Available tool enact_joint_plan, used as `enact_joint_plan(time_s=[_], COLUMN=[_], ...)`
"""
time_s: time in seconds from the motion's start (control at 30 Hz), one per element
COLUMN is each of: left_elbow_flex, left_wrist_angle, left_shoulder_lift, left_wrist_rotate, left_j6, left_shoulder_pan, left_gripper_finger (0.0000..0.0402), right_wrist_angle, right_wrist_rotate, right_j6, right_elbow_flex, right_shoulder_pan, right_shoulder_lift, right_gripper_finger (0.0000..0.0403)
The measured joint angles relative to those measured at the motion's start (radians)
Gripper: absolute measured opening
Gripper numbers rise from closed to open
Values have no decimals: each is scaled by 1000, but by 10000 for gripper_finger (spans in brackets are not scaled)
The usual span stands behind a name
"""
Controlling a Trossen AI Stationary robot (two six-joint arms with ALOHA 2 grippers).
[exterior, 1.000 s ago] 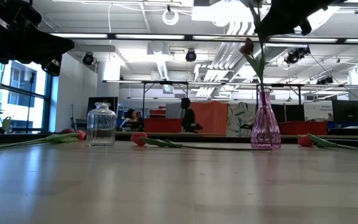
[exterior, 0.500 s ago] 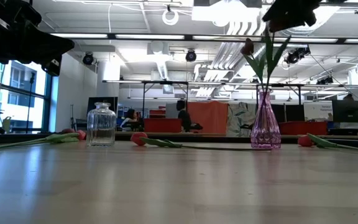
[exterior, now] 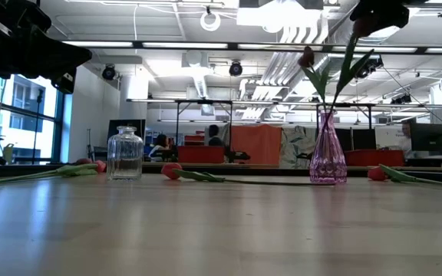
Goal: Sort flowers into vase by color
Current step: Put the dark red tulip into the purple vase
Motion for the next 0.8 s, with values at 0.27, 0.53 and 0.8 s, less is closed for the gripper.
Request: enact_joint_plan(time_s=[0.27, 0.53, 0.8], left_elbow_flex=[0, 0, 0], left_wrist_angle=[0, 0, 0], left_shoulder_lift=[0, 0, 0], left_wrist_rotate=[0, 0, 0], left_j6=[0, 0, 0], left_shoulder_pan=[0, 0, 0], left_gripper_finger=[0, 0, 0], right_wrist_angle=[150, 229, 485], right_wrist_rotate=[14, 124, -95], right_j6=[-80, -149, -75], right_elbow_flex=[4, 111, 106], right_shoulder_pan=[0, 0, 2], right_shoulder_lift=[-16, -18, -1], right_gripper_finger=[275, 275, 275])
